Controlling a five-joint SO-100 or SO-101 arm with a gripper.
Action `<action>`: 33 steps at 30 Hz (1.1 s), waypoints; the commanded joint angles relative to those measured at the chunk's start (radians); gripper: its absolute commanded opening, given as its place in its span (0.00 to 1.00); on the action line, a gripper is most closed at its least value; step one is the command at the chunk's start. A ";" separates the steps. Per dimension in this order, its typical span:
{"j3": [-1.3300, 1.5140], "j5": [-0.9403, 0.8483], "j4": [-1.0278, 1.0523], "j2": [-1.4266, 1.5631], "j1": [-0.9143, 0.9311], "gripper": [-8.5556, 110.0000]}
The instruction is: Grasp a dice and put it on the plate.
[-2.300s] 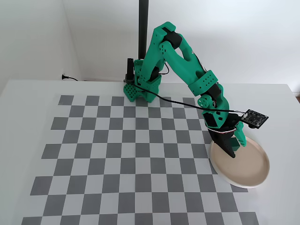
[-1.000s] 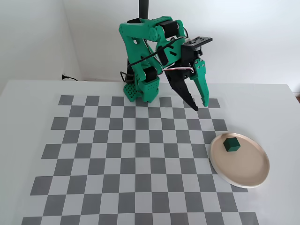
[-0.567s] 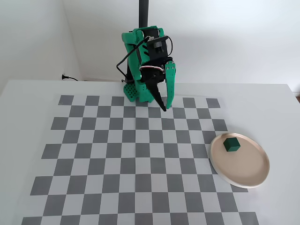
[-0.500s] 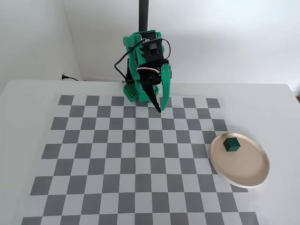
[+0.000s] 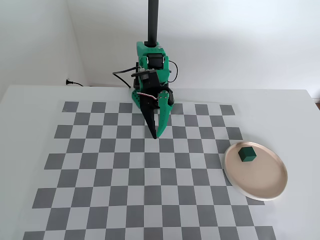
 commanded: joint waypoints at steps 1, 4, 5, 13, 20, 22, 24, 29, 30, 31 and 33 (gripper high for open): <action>0.074 0.109 -0.153 0.011 0.049 0.04; 0.106 0.270 -0.221 0.011 0.080 0.04; 0.109 0.314 -0.229 0.011 0.091 0.04; 0.115 0.339 -0.003 0.012 0.023 0.04; 0.115 0.931 0.054 0.012 0.058 0.04; 0.115 1.003 0.118 0.012 0.069 0.04; 0.115 1.049 0.170 0.012 0.077 0.04; 0.115 1.114 0.184 0.012 0.103 0.04; 0.115 1.108 0.184 0.012 0.098 0.04; 0.115 1.104 0.184 0.012 0.097 0.04; 0.115 1.103 0.186 0.012 0.097 0.04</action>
